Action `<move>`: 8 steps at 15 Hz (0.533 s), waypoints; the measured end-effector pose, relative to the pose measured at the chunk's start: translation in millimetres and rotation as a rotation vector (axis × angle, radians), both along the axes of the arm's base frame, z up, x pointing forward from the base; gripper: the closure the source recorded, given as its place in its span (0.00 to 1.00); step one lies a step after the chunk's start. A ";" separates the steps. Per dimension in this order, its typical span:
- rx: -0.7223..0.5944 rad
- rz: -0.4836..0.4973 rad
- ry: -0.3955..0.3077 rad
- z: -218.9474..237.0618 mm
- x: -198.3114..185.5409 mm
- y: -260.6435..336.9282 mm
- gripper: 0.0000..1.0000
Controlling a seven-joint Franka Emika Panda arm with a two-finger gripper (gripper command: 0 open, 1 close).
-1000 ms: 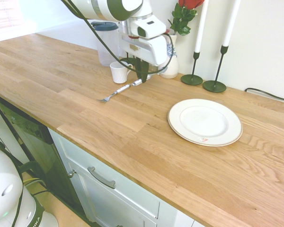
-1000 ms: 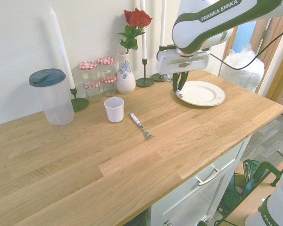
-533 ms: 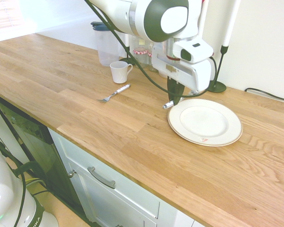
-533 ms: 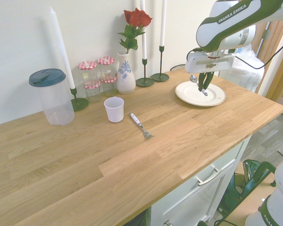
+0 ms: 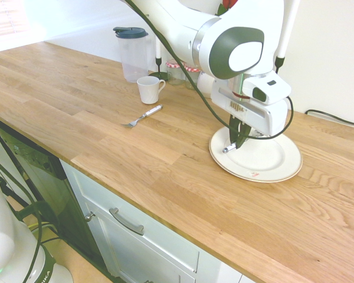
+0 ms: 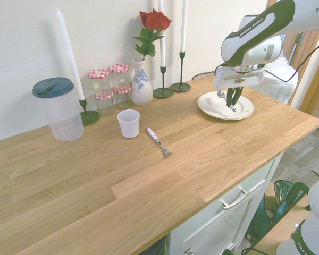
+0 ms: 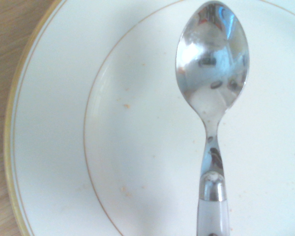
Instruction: Put the spoon into the plate
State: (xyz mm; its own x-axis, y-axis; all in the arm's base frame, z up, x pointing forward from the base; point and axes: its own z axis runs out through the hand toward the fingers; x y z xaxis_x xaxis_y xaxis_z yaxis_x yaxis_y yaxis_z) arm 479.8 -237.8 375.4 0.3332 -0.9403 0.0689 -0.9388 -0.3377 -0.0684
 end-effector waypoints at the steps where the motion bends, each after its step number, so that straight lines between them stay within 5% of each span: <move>1: -0.001 0.000 -0.001 -1.7 2.2 -1.1 1.00; 8: 0.002 -0.002 0.016 -22.3 15.1 -3.6 1.00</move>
State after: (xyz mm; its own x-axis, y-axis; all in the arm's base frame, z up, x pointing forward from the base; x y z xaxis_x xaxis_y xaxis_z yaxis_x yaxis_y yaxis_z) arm 494.9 -241.4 353.1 0.3319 -0.9413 0.0616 -0.9406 -0.3352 -0.0538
